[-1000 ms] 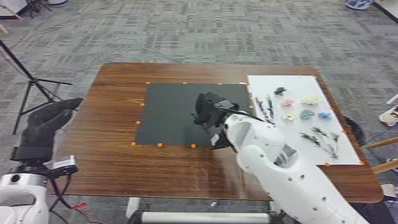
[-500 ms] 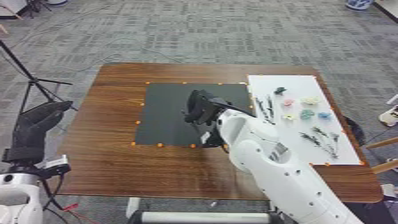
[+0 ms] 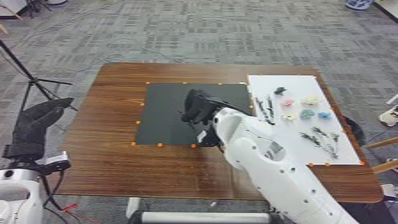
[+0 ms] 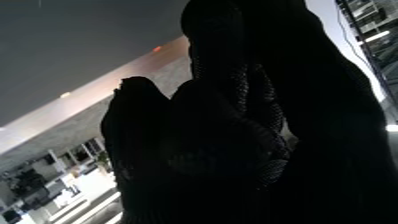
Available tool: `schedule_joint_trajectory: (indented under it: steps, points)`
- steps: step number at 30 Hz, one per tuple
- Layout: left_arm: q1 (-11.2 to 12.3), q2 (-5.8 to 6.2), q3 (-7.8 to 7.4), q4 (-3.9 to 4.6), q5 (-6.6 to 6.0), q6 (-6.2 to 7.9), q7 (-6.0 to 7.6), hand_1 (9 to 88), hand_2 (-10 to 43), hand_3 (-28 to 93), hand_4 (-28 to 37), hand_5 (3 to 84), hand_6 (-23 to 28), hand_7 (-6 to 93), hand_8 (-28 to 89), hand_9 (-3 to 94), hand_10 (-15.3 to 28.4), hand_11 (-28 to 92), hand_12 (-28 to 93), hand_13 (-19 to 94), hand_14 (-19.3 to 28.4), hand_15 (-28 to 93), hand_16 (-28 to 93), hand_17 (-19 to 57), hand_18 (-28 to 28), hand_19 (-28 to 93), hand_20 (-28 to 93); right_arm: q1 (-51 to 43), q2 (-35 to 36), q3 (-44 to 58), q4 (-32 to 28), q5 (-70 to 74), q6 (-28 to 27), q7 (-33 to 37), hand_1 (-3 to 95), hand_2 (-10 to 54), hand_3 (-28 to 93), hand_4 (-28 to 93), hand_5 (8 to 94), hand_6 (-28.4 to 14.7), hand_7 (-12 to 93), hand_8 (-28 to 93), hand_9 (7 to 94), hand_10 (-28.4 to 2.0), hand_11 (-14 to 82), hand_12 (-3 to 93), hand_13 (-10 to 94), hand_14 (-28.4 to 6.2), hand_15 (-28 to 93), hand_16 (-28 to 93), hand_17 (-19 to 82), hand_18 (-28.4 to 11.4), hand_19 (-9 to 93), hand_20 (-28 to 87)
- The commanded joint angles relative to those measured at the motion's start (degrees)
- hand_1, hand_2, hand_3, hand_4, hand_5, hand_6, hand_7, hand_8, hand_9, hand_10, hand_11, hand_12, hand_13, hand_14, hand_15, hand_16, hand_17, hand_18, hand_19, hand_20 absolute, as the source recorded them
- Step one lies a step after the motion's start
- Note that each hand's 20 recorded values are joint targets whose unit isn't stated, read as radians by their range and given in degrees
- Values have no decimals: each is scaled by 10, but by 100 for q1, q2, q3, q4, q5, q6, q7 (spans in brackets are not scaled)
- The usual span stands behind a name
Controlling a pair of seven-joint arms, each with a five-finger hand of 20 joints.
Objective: Arrange flowers
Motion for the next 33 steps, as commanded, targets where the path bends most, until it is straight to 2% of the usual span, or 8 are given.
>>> schedule_joint_trajectory:
  steps: [1, 6, 13, 19, 27, 33]
  points:
    - [-36, 40, 139, 184, -235, 304, 5, 249, -95, 660, -282, 470, 19, 198, -86, 400, 113, 168, 121, 282, 118, 72, 21, 8, 83, 4, 144, 51, -571, -68, 334, 46, 102, 126, 609, -95, 567, -112, 750, -31, 421, 217, 937, -107, 394, 277, 937, 1, 680, 224, 772, -81, 932, 560]
    - [-127, 60, 220, 218, -187, 214, 9, 244, -95, 663, -281, 470, 20, 197, -86, 398, 113, 166, 120, 277, 115, 71, 19, 8, 80, 4, 143, 56, -793, -84, 506, -6, 167, 135, 611, -95, 564, -109, 751, -33, 423, 212, 937, -110, 395, 269, 937, 1, 681, 224, 772, -81, 932, 561]
    - [-109, 34, 236, 185, -178, 185, 47, 241, -95, 665, -280, 470, 20, 197, -86, 398, 112, 166, 120, 277, 115, 71, 18, 8, 80, 4, 143, 58, -991, -66, 676, -133, 237, 79, 612, -95, 561, -111, 751, -35, 425, 206, 937, -111, 391, 255, 937, 1, 680, 223, 772, -81, 932, 562]
    - [-202, 56, 314, 214, -159, 116, 27, 240, -95, 667, -281, 471, 20, 196, -86, 396, 112, 165, 120, 277, 116, 71, 19, 7, 80, 4, 143, 57, -1080, -132, 813, -245, 443, 48, 615, -95, 556, -114, 752, -37, 427, 198, 937, -105, 373, 236, 937, -1, 679, 224, 772, -82, 932, 563]
    - [-192, 42, 333, 171, -187, 99, 56, 240, -95, 666, -280, 471, 19, 196, -86, 395, 112, 163, 120, 275, 115, 71, 20, 6, 81, 3, 143, 28, -1188, -217, 909, -360, 629, -59, 618, -95, 549, -119, 757, -41, 421, 183, 937, -120, 343, 200, 937, -2, 676, 226, 771, -83, 932, 566]
    - [-165, 4, 343, 124, -177, 95, 31, 240, -95, 666, -281, 471, 19, 196, -86, 394, 112, 162, 121, 274, 115, 70, 20, 5, 82, 3, 143, -11, -1217, -268, 1032, -337, 1054, -121, 618, -95, 547, -122, 759, -42, 415, 176, 937, -126, 331, 186, 937, -2, 675, 228, 770, -86, 932, 567]
